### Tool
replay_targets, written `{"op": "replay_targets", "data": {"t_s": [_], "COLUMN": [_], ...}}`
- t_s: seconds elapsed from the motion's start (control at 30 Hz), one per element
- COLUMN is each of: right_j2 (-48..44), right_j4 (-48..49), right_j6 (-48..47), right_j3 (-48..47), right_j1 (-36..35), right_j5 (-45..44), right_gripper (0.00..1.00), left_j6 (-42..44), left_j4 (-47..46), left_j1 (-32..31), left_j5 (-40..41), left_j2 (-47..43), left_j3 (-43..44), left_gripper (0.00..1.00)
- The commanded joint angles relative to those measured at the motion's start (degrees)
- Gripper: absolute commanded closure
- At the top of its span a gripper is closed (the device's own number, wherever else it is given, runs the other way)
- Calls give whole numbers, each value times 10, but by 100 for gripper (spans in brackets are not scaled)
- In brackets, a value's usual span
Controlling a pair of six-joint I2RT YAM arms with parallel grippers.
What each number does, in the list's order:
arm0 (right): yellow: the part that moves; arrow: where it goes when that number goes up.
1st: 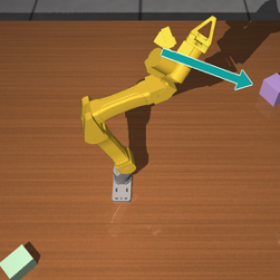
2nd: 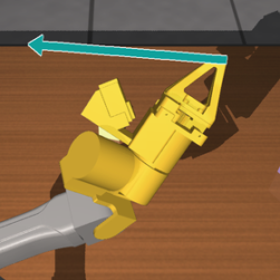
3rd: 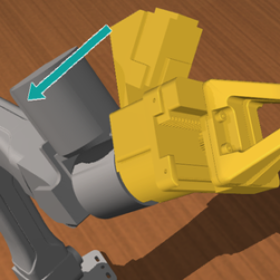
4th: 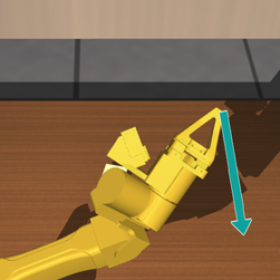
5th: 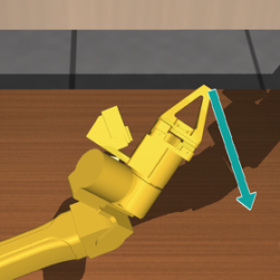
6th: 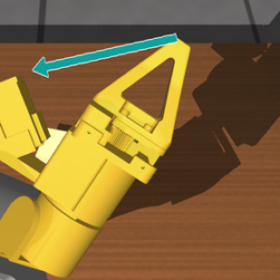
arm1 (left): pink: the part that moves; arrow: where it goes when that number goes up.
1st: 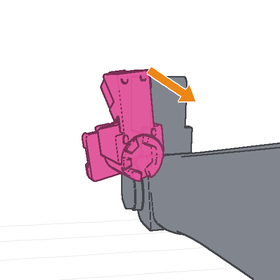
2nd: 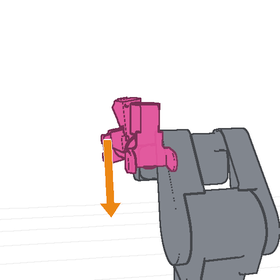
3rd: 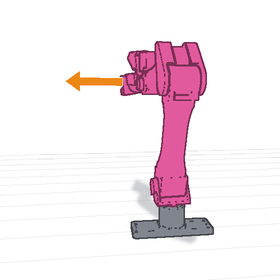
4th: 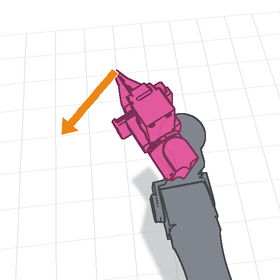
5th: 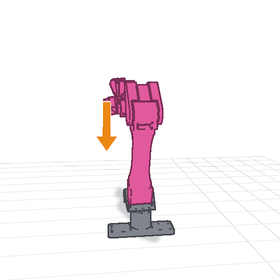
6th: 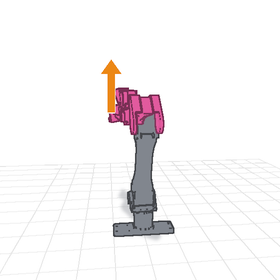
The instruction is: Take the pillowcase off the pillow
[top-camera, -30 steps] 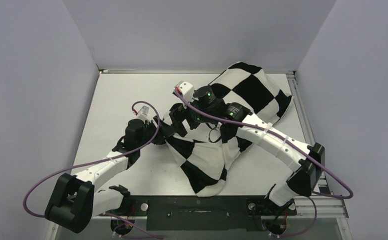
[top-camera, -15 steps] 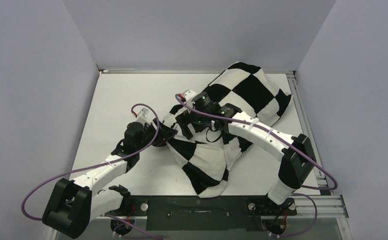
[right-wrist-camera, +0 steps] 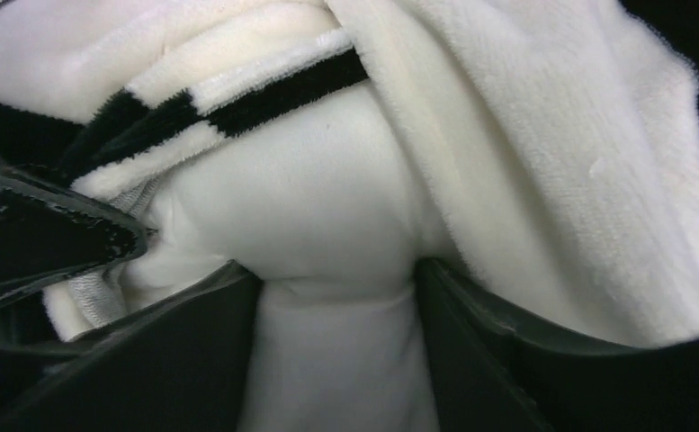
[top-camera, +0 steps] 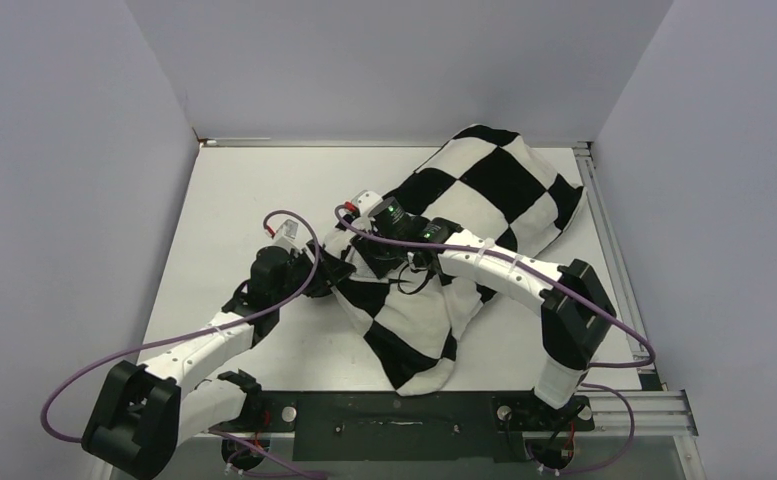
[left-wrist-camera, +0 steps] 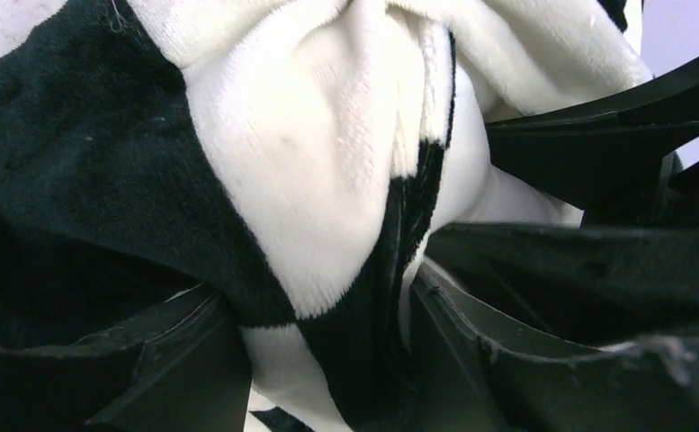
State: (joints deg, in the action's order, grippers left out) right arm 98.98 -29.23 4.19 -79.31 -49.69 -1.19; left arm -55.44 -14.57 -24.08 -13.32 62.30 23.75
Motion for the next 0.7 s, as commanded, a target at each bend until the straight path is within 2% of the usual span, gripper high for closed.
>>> {"op": "replay_targets", "data": {"t_s": [0.0, 0.03, 0.1, 0.13, 0.3, 0.5, 0.57, 0.67], "right_j2": [30, 29, 25, 22, 0, -30, -46, -70], "right_j4": [-39, -37, -34, -33, -24, -18, -15, -13], "right_j6": [-12, -13, -12, -12, -9, -9, -9, -8], "right_j3": [24, 22, 17, 17, 16, 17, 21, 30], "right_j1": [9, 9, 10, 10, 14, 15, 16, 23], "right_j5": [-59, -59, -62, -64, -67, -89, -98, -108], "right_gripper": [59, 73, 93, 94, 95, 95, 95, 95], "left_j6": [33, 41, 63, 72, 96, 108, 112, 117], "left_j4": [42, 57, 88, 104, 162, 236, 258, 270], "left_j1": [-13, -14, -17, -18, -24, -29, -29, -29], "left_j5": [6, 13, 34, 44, 79, 160, 194, 221], "left_j2": [-27, -32, -43, -46, -61, -50, -42, -27], "left_j3": [16, 19, 26, 31, 44, 67, 74, 78], "left_gripper": [43, 41, 40, 39, 33, 34, 38, 49]}}
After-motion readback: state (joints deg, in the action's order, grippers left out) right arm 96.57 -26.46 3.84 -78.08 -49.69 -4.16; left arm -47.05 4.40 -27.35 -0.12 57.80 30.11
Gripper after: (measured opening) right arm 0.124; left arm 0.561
